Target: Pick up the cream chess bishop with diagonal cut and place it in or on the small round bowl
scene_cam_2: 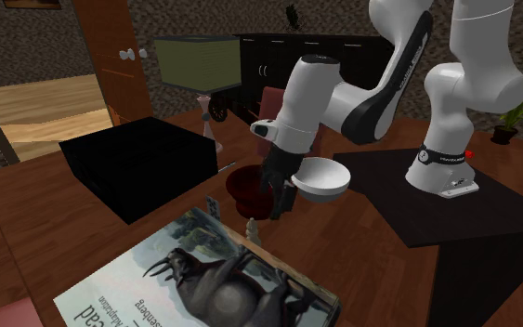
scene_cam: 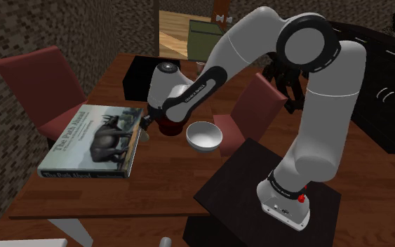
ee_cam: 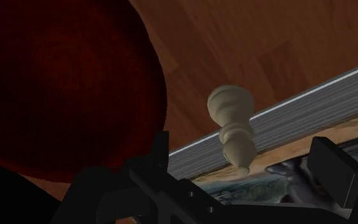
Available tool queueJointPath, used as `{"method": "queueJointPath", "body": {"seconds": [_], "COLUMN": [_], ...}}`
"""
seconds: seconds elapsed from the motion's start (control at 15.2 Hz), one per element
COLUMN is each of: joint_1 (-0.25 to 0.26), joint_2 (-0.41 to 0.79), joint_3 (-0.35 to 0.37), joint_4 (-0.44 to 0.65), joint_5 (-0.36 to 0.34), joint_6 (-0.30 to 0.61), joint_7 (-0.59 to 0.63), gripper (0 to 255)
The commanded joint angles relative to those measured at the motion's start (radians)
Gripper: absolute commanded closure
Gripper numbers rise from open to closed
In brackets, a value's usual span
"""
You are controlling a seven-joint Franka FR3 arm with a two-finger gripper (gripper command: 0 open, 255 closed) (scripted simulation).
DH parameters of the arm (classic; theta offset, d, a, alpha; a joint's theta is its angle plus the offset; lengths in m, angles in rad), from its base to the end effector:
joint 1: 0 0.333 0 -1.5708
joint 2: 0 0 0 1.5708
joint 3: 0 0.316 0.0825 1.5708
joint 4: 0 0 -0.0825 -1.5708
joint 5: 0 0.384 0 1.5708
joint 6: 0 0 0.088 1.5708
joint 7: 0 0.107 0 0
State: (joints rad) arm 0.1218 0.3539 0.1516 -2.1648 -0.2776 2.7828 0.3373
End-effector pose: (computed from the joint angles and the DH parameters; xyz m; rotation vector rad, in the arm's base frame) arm 0.5650 0.1696 0.2587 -3.0951 -0.2584 -0.4426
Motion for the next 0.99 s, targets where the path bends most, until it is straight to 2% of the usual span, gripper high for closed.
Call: {"method": "queueJointPath", "body": {"seconds": [0.0,0.53,0.92], "joint_1": [0.027,0.056,0.057], "joint_2": [0.078,0.196,0.204], "joint_3": [-0.015,-0.049,-0.051], "joint_4": [0.061,0.131,0.136], "joint_5": [-0.024,-0.051,-0.054], "joint_6": [0.024,0.075,0.078], "joint_7": [0.03,0.054,0.056], "gripper": [0,0,0]}}
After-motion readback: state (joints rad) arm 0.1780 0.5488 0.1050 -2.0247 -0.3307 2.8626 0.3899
